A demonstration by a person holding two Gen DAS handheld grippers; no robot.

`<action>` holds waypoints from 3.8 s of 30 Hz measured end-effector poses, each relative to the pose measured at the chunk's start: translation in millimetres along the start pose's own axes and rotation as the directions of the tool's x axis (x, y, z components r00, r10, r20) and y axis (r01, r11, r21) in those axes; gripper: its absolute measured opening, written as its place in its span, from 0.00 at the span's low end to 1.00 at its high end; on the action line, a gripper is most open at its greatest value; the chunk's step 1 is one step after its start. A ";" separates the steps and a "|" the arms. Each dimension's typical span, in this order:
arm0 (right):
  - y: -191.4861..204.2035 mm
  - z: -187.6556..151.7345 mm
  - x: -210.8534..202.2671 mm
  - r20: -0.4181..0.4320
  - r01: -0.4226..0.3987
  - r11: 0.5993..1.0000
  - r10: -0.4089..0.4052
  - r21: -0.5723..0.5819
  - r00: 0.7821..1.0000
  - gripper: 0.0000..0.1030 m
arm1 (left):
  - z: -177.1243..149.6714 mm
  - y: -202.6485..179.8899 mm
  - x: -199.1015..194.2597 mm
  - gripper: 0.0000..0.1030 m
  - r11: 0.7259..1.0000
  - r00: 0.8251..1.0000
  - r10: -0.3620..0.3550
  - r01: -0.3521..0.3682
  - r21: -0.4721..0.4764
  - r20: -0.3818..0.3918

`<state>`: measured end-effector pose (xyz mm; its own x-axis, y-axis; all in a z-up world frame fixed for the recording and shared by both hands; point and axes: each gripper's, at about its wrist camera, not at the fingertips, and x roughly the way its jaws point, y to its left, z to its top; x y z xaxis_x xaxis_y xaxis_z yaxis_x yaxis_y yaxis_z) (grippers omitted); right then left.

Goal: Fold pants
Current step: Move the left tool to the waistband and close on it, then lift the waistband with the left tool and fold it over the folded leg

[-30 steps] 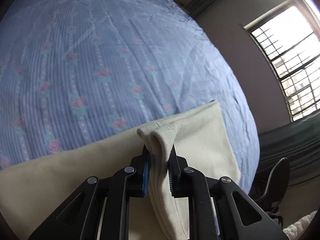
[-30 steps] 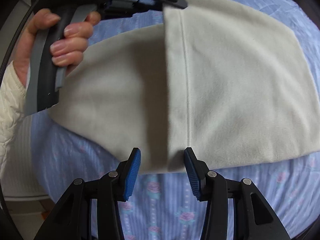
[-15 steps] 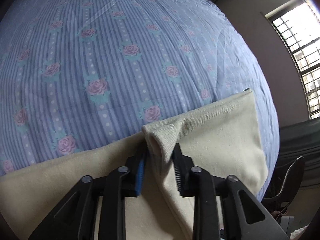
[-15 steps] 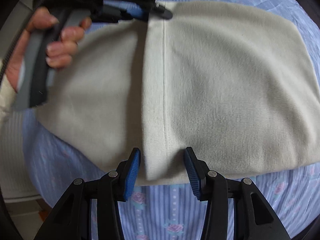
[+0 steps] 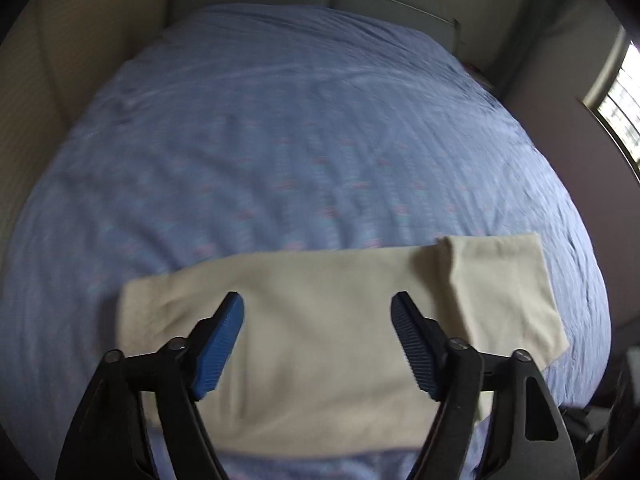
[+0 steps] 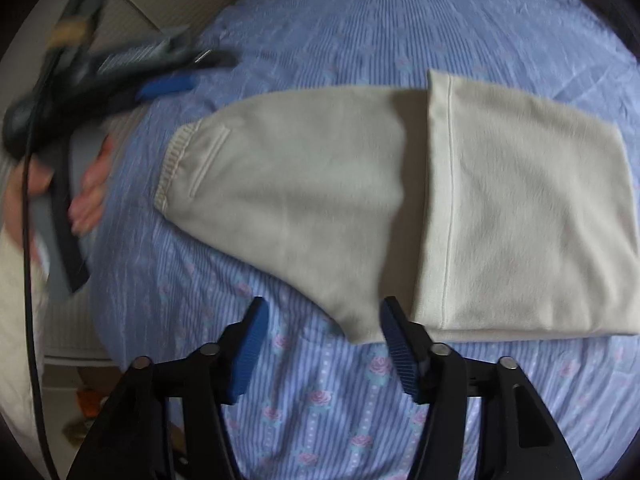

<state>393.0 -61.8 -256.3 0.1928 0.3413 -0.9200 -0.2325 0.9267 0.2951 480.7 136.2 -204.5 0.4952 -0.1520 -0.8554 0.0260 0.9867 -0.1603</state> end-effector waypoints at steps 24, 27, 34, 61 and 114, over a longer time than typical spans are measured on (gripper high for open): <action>84.1 79.6 41.7 0.000 0.134 0.991 -0.134 -0.026 0.991 0.70 | -64.5 199.5 83.2 0.62 0.896 0.935 -0.344 0.301 -0.326 -0.082; 91.7 82.9 51.8 -0.029 0.144 0.989 -0.144 -0.018 0.989 0.70 | -58.5 207.7 106.0 0.60 0.873 0.909 -0.402 0.345 -0.345 -0.108; 109.9 93.2 61.1 -0.051 0.169 0.983 -0.173 -0.075 0.984 0.70 | -53.1 223.8 136.4 0.60 0.807 0.826 -0.545 0.472 -0.356 -0.140; 117.3 108.7 54.3 -0.015 0.151 0.985 -0.153 -0.083 0.988 0.70 | -16.8 232.7 134.9 0.56 0.813 0.757 -0.581 0.553 -0.180 -0.299; -232.5 6.1 -239.2 0.288 0.003 0.987 -0.050 0.161 0.956 0.70 | 69.4 -255.8 6.3 0.23 0.958 0.954 -0.069 -0.019 -0.287 -0.293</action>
<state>406.8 -357.9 -103.3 0.4707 0.3253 -0.8201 -0.0758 0.9410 0.3298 537.5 -113.2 -134.7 0.2164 -0.2296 -0.9489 -0.2335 0.9316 -0.2786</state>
